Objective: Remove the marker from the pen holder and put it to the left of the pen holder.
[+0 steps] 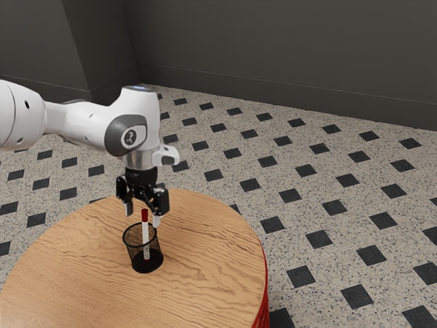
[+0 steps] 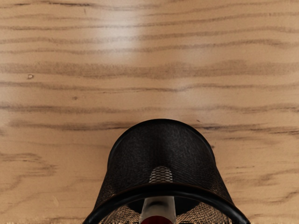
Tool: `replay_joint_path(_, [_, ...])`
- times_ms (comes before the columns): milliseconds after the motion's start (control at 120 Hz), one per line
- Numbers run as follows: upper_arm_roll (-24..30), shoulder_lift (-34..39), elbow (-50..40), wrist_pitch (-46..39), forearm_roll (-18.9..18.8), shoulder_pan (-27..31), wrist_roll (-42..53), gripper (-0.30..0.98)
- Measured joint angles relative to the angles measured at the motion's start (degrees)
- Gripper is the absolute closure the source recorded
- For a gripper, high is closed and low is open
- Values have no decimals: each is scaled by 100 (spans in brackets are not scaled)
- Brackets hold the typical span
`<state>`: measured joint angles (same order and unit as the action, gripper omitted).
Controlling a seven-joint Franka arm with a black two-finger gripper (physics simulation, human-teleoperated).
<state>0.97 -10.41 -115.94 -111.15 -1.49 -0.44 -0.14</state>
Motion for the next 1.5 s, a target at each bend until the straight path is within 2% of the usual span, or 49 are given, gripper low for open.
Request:
replay_joint_path(67, [0,-39,-2,16,1,0,0,12])
replay_joint_path(258, [-4,-32,48,35,-17,0,-1,47])
replay_joint_path(367, [-16,-31,76,28,-32,6,1,61])
replay_joint_path(458, [-16,-30,104,16,-40,3,3,68])
replay_joint_path(600, [-7,19,158,10,-79,1,-11,73])
replay_joint_path(700, [21,449,172,158,-100,5,-34,75])
replay_joint_path(817, [62,989,216,480,-112,8,-54,76])
replay_joint_path(933, [-23,1091,625,1086,-128,-119,-65,77])
replay_joint_path(1100, [-266,590,1038,2144,-274,-333,-99,77])
replay_joint_path(1200, [-563,175,1177,2691,-416,-80,-163,78])
replay_joint_path(1292, [-901,-422,1523,3030,-497,31,-210,78])
replay_joint_path(1500, [-1121,-1469,2106,3588,-581,17,-301,78])
